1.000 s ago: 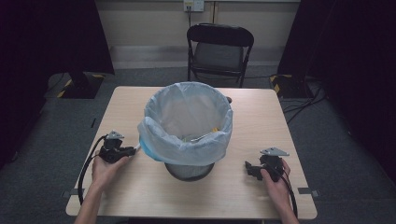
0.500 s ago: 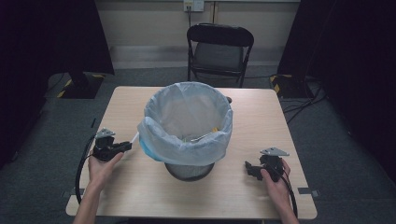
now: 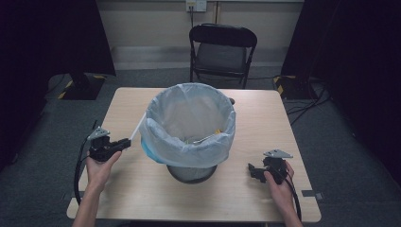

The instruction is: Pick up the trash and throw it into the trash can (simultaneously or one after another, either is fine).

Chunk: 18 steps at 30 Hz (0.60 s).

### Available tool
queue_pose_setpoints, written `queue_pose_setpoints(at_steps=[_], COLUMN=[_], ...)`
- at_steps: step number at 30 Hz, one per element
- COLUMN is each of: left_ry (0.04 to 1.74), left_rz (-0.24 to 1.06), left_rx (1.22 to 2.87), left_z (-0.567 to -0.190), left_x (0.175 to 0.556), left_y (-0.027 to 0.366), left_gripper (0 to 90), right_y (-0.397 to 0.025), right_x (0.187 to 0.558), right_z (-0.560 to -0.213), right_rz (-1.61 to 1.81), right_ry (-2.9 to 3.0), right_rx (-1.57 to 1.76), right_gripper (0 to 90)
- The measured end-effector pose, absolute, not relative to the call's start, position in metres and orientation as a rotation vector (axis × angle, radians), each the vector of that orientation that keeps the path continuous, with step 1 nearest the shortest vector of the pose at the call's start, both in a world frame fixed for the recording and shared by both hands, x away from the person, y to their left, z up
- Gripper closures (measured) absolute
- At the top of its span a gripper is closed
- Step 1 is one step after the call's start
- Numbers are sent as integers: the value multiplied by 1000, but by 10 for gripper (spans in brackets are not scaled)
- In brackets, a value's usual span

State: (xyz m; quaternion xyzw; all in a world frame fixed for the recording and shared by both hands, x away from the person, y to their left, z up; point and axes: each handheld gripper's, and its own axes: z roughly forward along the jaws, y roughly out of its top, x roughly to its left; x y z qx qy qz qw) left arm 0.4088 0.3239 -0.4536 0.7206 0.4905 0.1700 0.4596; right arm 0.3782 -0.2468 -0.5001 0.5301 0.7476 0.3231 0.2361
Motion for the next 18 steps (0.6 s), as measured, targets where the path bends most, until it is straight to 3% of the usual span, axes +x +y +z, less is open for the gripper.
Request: queue_pose_setpoints(at_steps=[18], left_ry=[1130], left_rz=[509], left_rx=[1634], left_z=[-417], left_x=[400], left_y=[327], left_gripper=[798], right_y=[-247], right_x=[378], right_z=[-500], right_rz=[886], right_ry=[2050], right_rx=[1454], right_gripper=[119])
